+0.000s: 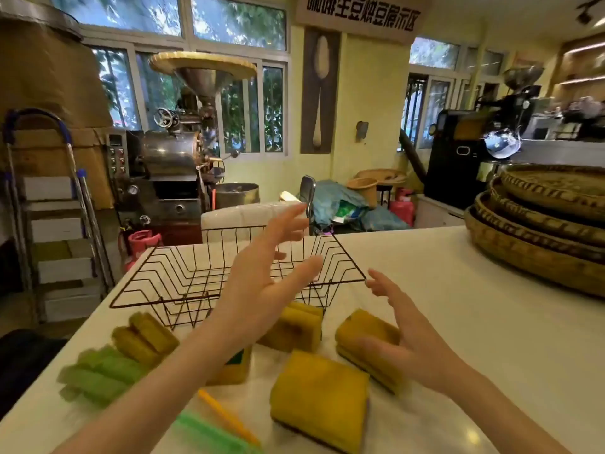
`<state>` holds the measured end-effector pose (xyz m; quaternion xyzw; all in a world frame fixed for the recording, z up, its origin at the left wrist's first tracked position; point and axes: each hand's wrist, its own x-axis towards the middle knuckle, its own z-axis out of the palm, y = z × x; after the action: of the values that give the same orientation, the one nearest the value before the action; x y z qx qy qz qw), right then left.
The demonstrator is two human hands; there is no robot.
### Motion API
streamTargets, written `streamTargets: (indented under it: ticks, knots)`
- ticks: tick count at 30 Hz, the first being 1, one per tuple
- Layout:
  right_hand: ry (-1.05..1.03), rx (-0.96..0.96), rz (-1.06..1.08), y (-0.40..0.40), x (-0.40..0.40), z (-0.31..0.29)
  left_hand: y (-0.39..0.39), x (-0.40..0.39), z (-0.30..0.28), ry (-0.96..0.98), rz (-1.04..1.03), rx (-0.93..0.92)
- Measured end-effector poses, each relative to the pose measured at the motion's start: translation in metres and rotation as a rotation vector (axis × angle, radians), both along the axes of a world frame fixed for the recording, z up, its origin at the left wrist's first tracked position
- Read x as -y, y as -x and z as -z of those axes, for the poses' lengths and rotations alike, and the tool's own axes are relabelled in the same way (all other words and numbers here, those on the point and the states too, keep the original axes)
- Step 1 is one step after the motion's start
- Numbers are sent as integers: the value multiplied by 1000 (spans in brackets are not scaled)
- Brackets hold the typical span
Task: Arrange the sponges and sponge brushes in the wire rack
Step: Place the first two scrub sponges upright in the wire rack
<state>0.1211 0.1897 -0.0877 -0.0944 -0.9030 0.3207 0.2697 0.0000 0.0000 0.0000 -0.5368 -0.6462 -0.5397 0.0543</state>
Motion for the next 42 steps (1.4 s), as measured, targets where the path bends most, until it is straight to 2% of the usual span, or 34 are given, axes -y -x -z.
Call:
streamTargets:
  ticks: [2,5,9,14,18,22,23,26,28,34,38,42]
  knots:
    - [13,56,30,-1,-1,3,-4,-2,14,88,13,-103]
    - [28,146,55,-9,-3,14,-11,-1,44,339,112,-229]
    - [2,149,74,-15,0,24,-12,-3,67,581,178,-437]
    - [-58,108,104,-17,4,29,-15,-8,78,769,191,-662]
    - [-119,117,117,-18,3,32,-18,-10,79,792,181,-679]
    - [-88,106,150,-18,3,32,-20,-7,81,749,126,-697]
    - [11,76,155,-19,5,32,-20,-6,82,739,111,-717]
    - [589,-83,123,-19,8,26,-21,-7,82,772,77,-750]
    - [789,-111,170,-18,3,23,-20,-8,83,778,109,-683]
    - [757,-81,272,-15,0,24,-20,-6,86,748,53,-789]
    - [811,-120,313,-15,-3,26,-18,-8,89,726,89,-731]
    - [660,-133,382,-16,-4,28,-18,-8,91,736,84,-703]
